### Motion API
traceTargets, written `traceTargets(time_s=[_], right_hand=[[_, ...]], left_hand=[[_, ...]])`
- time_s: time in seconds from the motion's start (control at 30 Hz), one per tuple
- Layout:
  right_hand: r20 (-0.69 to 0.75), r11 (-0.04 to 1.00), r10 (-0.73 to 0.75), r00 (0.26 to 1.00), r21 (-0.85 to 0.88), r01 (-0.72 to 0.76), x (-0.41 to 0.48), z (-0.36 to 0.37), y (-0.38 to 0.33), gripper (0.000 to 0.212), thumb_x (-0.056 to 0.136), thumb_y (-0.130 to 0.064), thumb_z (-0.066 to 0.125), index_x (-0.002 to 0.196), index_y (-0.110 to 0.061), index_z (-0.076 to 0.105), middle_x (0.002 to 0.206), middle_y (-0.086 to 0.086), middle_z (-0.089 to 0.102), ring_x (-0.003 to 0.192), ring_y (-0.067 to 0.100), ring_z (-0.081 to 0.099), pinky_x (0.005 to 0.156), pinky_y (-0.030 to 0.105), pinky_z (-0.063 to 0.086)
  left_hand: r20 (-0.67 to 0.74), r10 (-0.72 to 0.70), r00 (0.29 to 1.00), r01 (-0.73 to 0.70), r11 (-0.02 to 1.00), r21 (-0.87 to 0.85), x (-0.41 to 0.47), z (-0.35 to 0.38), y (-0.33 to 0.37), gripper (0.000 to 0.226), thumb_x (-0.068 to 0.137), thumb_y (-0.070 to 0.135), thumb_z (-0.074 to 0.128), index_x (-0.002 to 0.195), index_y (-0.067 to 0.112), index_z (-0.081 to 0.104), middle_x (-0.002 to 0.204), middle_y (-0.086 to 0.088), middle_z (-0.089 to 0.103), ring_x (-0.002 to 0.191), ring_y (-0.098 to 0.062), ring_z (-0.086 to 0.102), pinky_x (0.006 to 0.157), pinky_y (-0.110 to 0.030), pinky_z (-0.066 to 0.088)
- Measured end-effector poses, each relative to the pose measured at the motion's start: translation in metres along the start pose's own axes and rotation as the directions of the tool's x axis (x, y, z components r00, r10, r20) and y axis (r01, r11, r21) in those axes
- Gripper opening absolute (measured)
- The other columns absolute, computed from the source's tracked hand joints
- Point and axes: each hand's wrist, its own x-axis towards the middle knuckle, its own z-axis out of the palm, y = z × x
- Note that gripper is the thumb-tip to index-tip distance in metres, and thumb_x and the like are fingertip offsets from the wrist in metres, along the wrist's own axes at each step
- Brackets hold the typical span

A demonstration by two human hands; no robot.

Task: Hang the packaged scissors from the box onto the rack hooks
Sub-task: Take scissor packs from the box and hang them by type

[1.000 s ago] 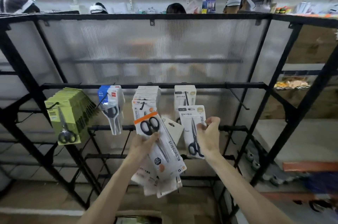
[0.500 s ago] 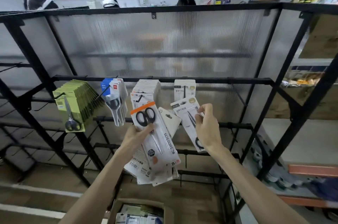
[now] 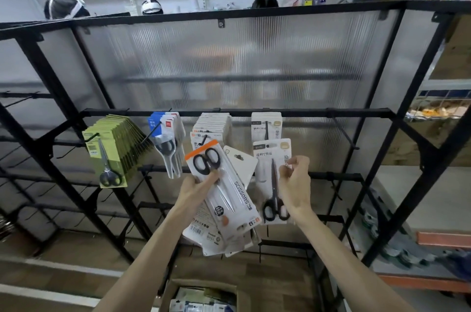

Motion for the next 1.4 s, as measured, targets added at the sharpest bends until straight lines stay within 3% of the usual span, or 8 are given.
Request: traceTargets(time_s=[0.13, 0.27, 0.4, 0.57, 0.7, 0.93, 1.27, 1.4], right_hand=[[0.016, 0.997, -0.07, 0.997, 0.042, 0.069, -0.001, 0.0, 0.005, 0.033, 0.099, -0.022, 0.059, 0.12, -0.019, 0.034, 0.101, -0.007, 0.068, 0.089, 0.006, 0.068, 0.073, 0.024, 0.054], [-0.015, 0.997, -0.079, 0.997, 0.008, 0.079, -0.002, -0.001, 0.002, 0.011, 0.1, -0.019, 0.057, 0.108, -0.027, 0.058, 0.103, -0.013, 0.065, 0.094, 0.0, 0.062, 0.078, 0.012, 0.049], [-0.078, 0.997, -0.071, 0.994, -0.044, 0.068, -0.008, 0.008, -0.002, 0.014, 0.101, -0.028, 0.056, 0.108, -0.016, 0.059, 0.095, -0.015, 0.062, 0.085, -0.004, 0.059, 0.068, 0.004, 0.042], [-0.142, 0.998, -0.015, 0.99, -0.065, 0.006, -0.014, 0.014, -0.003, 0.018, 0.1, -0.02, 0.053, 0.112, -0.009, 0.06, 0.095, -0.007, 0.063, 0.085, 0.008, 0.057, 0.069, 0.019, 0.041], [-0.174, 0.997, -0.002, 0.985, -0.072, -0.01, -0.021, 0.016, -0.012, 0.015, 0.1, -0.021, 0.054, 0.11, -0.011, 0.058, 0.093, -0.014, 0.06, 0.085, 0.0, 0.057, 0.065, 0.006, 0.04], [-0.151, 0.993, 0.025, 0.988, -0.114, -0.042, -0.022, 0.013, -0.027, 0.011, 0.102, -0.017, 0.051, 0.106, -0.008, 0.056, 0.089, -0.01, 0.059, 0.076, 0.002, 0.055, 0.054, 0.009, 0.039], [-0.13, 0.98, 0.121, 0.984, -0.145, -0.139, 0.025, 0.033, -0.013, 0.008, 0.099, -0.015, 0.051, 0.1, -0.011, 0.057, 0.088, -0.002, 0.057, 0.071, 0.011, 0.054, 0.055, 0.021, 0.035], [-0.158, 0.966, 0.165, 0.974, -0.172, -0.191, 0.055, 0.05, -0.006, 0.015, 0.095, -0.014, 0.053, 0.082, -0.011, 0.061, 0.078, 0.002, 0.06, 0.069, 0.016, 0.052, 0.053, 0.024, 0.035]], left_hand=[[0.049, 0.032, 0.998, -0.032, 0.999, 0.018, 0.006, -0.004, -0.003, 0.022, 0.094, 0.027, 0.071, 0.077, 0.013, 0.067, 0.057, 0.011, 0.07, 0.053, -0.001, 0.066, 0.058, -0.018, 0.048], [0.104, 0.037, 0.994, -0.038, 0.999, 0.015, 0.016, -0.011, 0.0, 0.029, 0.095, 0.028, 0.07, 0.071, 0.012, 0.064, 0.049, 0.012, 0.064, 0.044, 0.003, 0.06, 0.046, -0.008, 0.041], [0.165, 0.021, 0.986, -0.026, 0.999, 0.028, 0.019, -0.016, 0.001, 0.023, 0.092, 0.033, 0.073, 0.08, 0.013, 0.07, 0.069, 0.006, 0.076, 0.068, -0.012, 0.073, 0.072, -0.027, 0.054], [0.168, 0.01, 0.986, -0.016, 0.999, 0.035, 0.024, -0.019, 0.004, 0.023, 0.092, 0.034, 0.072, 0.081, 0.014, 0.069, 0.064, 0.008, 0.074, 0.059, -0.006, 0.069, 0.053, -0.016, 0.047], [0.186, 0.032, 0.982, -0.039, 0.999, 0.035, 0.02, -0.025, 0.005, 0.021, 0.092, 0.037, 0.072, 0.084, 0.02, 0.063, 0.077, 0.005, 0.074, 0.069, -0.008, 0.068, 0.06, -0.022, 0.046], [0.236, 0.024, 0.972, -0.035, 0.999, 0.041, 0.012, -0.031, 0.006, 0.027, 0.092, 0.044, 0.07, 0.092, 0.021, 0.056, 0.085, 0.004, 0.071, 0.077, -0.011, 0.066, 0.062, -0.024, 0.04], [0.245, 0.032, 0.969, -0.047, 0.997, 0.053, 0.021, -0.029, -0.003, 0.027, 0.09, 0.043, 0.072, 0.096, 0.017, 0.07, 0.082, 0.002, 0.079, 0.075, -0.014, 0.075, 0.07, -0.028, 0.053], [0.256, 0.025, 0.966, -0.051, 0.994, 0.096, 0.028, -0.015, -0.004, 0.028, 0.09, 0.04, 0.072, 0.078, 0.015, 0.069, 0.06, 0.005, 0.071, 0.057, -0.008, 0.068, 0.062, -0.02, 0.052]])
